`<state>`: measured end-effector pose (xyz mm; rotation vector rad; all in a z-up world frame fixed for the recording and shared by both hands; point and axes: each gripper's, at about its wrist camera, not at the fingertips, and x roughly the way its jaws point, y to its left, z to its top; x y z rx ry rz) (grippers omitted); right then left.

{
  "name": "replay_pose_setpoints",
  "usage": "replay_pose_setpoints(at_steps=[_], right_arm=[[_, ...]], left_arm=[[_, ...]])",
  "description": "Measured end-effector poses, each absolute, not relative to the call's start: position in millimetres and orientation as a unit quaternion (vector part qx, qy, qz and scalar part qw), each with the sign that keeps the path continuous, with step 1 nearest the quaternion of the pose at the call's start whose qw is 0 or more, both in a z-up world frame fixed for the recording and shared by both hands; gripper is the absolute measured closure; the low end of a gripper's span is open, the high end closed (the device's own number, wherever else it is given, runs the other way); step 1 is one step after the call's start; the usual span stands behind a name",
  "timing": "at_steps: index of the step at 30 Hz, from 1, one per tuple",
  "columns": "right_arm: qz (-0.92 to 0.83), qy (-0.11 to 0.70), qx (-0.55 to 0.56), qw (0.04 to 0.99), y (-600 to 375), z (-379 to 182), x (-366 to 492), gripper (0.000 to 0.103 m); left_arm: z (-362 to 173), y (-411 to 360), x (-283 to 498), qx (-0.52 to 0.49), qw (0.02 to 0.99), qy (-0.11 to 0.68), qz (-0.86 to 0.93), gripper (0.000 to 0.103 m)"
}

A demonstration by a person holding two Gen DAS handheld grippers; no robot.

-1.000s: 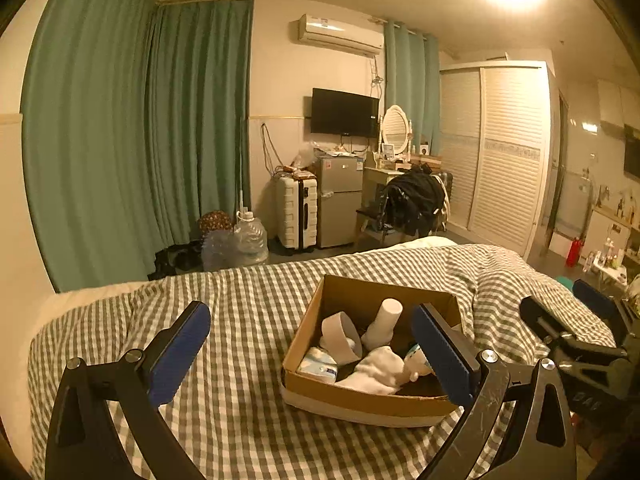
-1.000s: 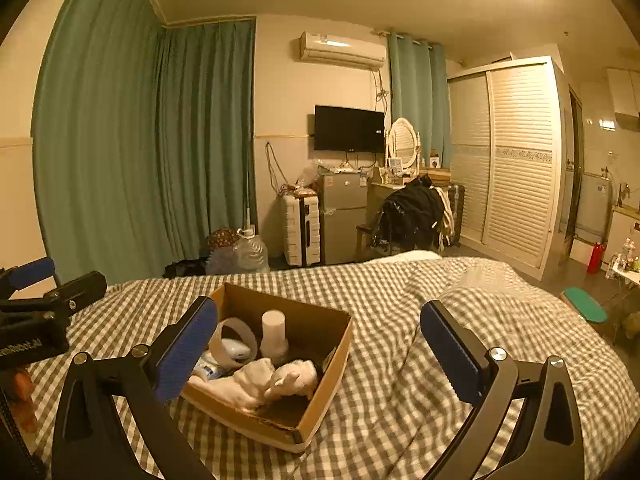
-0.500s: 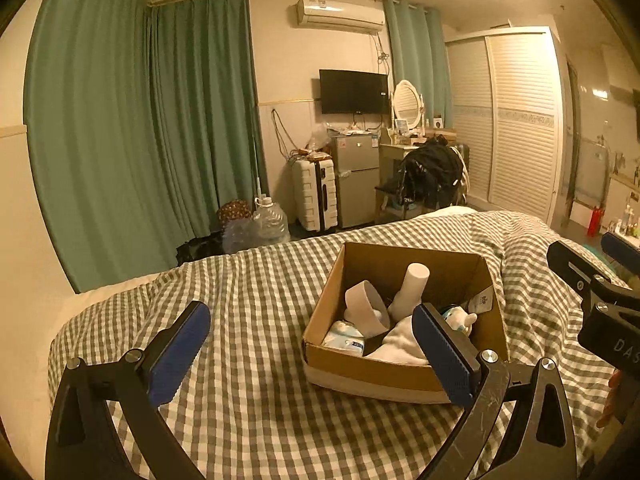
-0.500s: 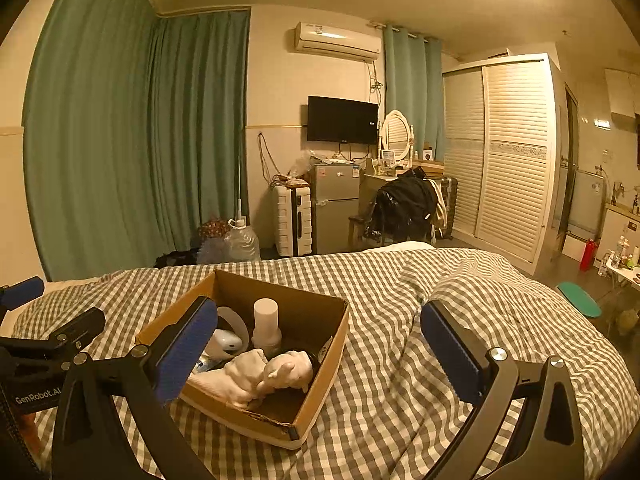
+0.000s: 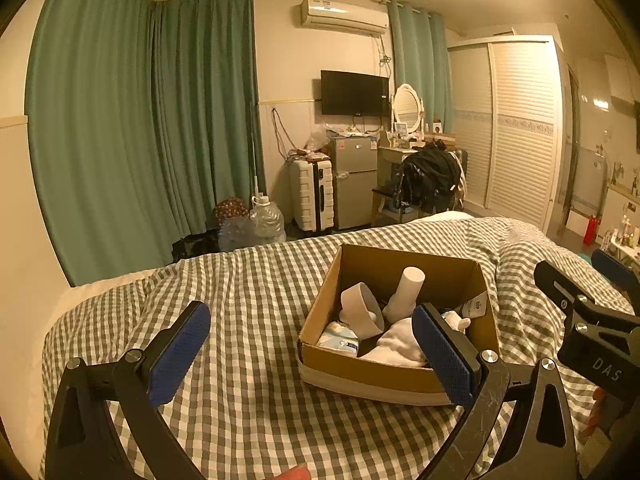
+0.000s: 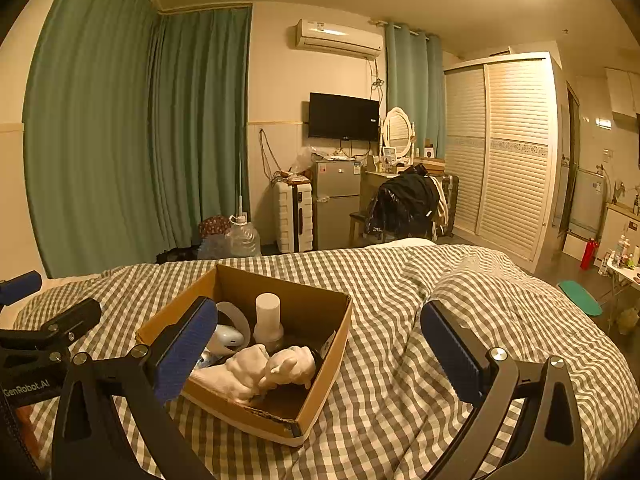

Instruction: Organize objects

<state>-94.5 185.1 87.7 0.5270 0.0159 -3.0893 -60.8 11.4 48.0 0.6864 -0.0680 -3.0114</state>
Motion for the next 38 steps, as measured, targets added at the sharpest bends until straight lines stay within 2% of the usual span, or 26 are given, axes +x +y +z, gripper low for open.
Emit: replay_pose_setpoints(at_steps=[38], right_arm=[[-0.984, 0.02, 0.179, 0.009, 172.2, 78.0, -97.2, 0.001]], left_arm=[[45.5, 13.7, -59.5, 0.223, 0.024, -0.026, -0.974, 0.0]])
